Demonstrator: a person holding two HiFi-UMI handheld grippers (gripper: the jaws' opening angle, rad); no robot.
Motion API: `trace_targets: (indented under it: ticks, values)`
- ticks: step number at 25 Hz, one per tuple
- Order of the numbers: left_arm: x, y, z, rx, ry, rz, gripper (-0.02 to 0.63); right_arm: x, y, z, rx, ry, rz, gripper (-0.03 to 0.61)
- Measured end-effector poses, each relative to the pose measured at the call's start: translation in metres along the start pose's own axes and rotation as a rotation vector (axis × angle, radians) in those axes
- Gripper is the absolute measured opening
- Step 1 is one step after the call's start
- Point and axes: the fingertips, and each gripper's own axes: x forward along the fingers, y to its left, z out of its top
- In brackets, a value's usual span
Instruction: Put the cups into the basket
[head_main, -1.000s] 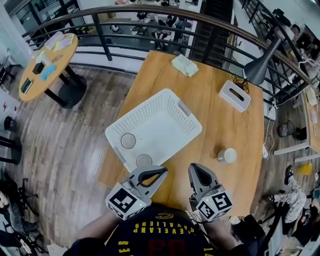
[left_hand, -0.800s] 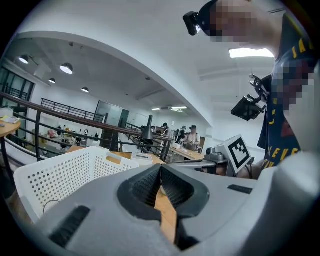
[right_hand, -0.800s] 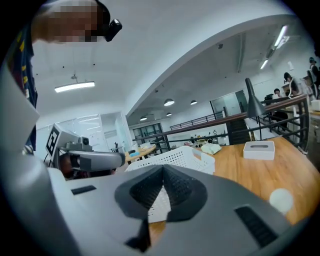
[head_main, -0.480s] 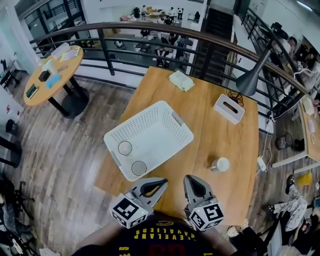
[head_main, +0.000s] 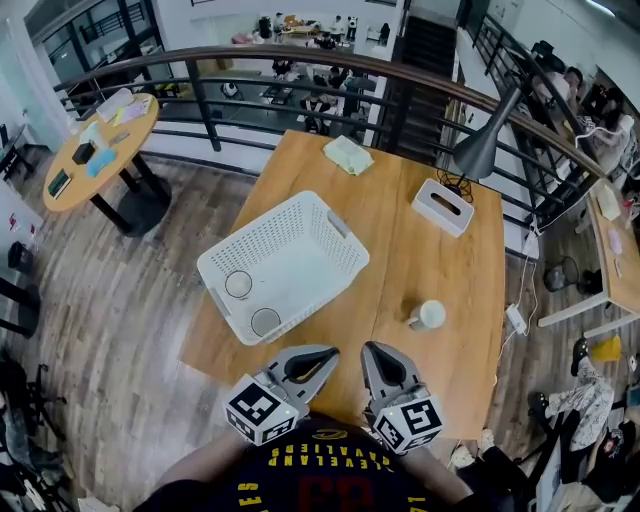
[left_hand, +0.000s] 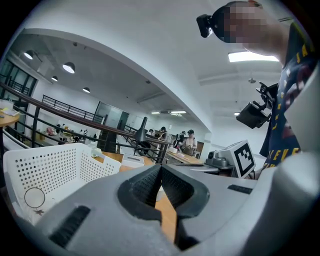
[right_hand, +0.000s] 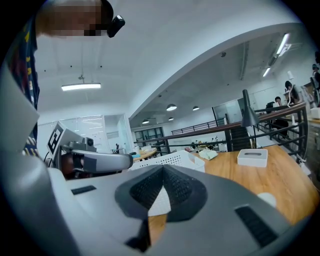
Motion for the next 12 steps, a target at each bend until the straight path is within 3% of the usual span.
trace_targets:
  ticks: [12]
  values:
    - [-0.0021, -0.007, -0.0041, 0.0, 0.002, -0.001, 0.011, -0.0063, 0.0038, -0.0035, 0.016, -0.007, 0.018, 0.014]
